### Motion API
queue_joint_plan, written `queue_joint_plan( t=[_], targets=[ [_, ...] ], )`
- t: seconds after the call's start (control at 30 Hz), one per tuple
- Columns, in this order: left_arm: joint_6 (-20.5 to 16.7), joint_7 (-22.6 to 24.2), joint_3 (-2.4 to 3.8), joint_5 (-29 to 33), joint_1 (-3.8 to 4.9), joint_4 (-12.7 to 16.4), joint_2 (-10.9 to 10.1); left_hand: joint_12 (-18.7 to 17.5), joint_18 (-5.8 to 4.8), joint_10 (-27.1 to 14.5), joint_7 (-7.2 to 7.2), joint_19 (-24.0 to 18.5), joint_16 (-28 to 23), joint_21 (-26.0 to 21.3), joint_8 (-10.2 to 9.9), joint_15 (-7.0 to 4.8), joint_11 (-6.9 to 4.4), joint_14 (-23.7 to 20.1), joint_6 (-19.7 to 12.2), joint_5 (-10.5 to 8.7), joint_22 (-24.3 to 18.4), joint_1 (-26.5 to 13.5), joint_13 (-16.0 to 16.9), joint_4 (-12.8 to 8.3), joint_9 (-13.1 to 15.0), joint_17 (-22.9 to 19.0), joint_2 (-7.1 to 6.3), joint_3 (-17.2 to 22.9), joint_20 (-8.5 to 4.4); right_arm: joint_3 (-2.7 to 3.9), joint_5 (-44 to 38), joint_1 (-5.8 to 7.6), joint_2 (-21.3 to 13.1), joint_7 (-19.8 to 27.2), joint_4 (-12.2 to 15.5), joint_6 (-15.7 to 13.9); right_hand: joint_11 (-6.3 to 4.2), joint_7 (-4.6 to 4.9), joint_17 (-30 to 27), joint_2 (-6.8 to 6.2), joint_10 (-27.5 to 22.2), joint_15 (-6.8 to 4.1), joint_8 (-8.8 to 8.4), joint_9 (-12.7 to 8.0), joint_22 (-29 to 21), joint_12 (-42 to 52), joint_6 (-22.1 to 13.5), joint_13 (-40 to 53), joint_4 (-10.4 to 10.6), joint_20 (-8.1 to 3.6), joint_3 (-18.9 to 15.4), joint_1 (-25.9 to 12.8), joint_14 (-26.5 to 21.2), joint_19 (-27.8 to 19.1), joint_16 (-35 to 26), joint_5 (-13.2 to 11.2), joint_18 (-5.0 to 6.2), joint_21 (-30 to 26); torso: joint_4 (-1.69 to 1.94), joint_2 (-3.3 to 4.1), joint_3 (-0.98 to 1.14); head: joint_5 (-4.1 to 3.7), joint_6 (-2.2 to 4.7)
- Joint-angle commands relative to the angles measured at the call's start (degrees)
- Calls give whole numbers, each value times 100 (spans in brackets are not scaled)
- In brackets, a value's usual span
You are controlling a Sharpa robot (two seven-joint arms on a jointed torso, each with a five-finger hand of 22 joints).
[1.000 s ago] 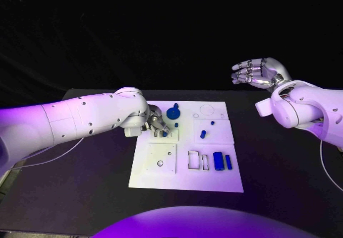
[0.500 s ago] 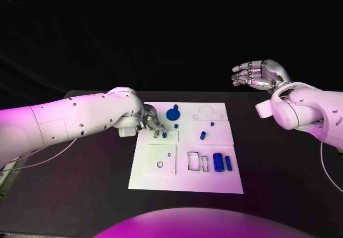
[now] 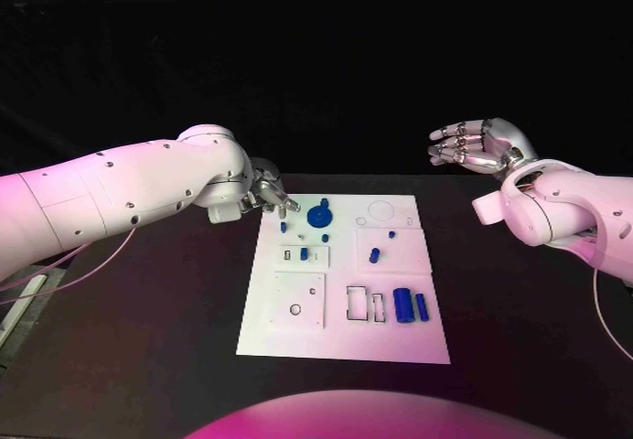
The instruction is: Assemble the parts on the task board
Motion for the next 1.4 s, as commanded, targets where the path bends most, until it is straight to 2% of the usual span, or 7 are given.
queue_joint_plan(
  t=[0.03,0.13,0.23,0.47,0.77,1.03,1.4],
  targets=[
    [76,105,38,-420,44,-233,84,-1,47,-24,20,5,-7,-13,-41,40,16,544,-17,-44,8,80,-3,29,-36,1349,-4,-38,40,1,-51,-6,4,64,-3,63,-9,393,-9,1,-42,36,-36,-5,-9,25,-33,-8,-3,21,-37,-76,-14,-31,-21,7,62,-31,-2,11,4,23,30],
    [165,130,57,-647,64,-429,158,18,46,-18,26,14,-5,-7,-70,50,24,546,7,-125,24,121,0,55,-67,1352,-7,-85,63,1,-56,-8,8,63,-4,67,-9,393,-9,1,-42,36,-36,-5,-9,25,-33,-8,-3,21,-37,-76,-14,-31,-21,7,62,-31,-2,9,6,27,39],
    [292,141,43,-792,73,-600,241,24,48,-28,32,21,0,-9,-119,63,32,548,44,-489,31,177,-26,80,-118,1357,14,-184,90,1,-61,-12,12,62,-5,69,-9,393,-9,1,-42,36,-36,-5,-9,25,-33,-8,-3,21,-37,-76,-14,-31,-21,7,62,-31,2,12,5,34,41],
    [515,146,-69,-821,37,-1001,465,34,47,-40,34,28,7,-10,-170,68,37,552,74,-820,41,189,-57,87,-171,1367,73,-298,102,1,-83,-23,26,67,-2,74,-9,393,-10,3,-42,36,-36,-6,-11,26,-33,-10,-3,22,-39,-76,-14,-32,-22,8,62,-33,1,12,-3,73,30],
    [511,159,-243,-656,-155,-1365,691,26,46,-54,36,32,14,-7,-186,70,39,554,80,-901,49,173,-80,95,-185,1376,89,-341,103,1,-101,-35,48,77,12,77,-9,393,-10,3,-42,36,-36,-6,-11,26,-33,-10,-3,22,-39,-76,-14,-32,-22,8,62,-33,-8,11,2,93,20],
    [433,173,-269,-508,-236,-1457,759,67,39,-40,33,47,27,13,-205,71,39,560,100,-1009,85,64,-63,102,-207,1394,131,-425,105,1,-102,-38,60,78,15,80,-9,393,-10,5,-43,36,-35,-7,-15,29,-33,-14,-4,22,-41,-73,-13,-32,-24,11,62,-36,-8,14,6,84,0],
    [349,185,-274,-420,-255,-1471,787,82,31,-32,29,62,38,36,-208,70,36,565,107,-1027,122,74,-56,93,-211,1409,152,-429,105,1,-103,-43,84,76,2,88,-9,393,-10,5,-43,36,-35,-7,-15,29,-33,-14,-4,22,-41,-73,-13,-32,-24,11,62,-36,-4,3,10,90,-25]
  ],
)
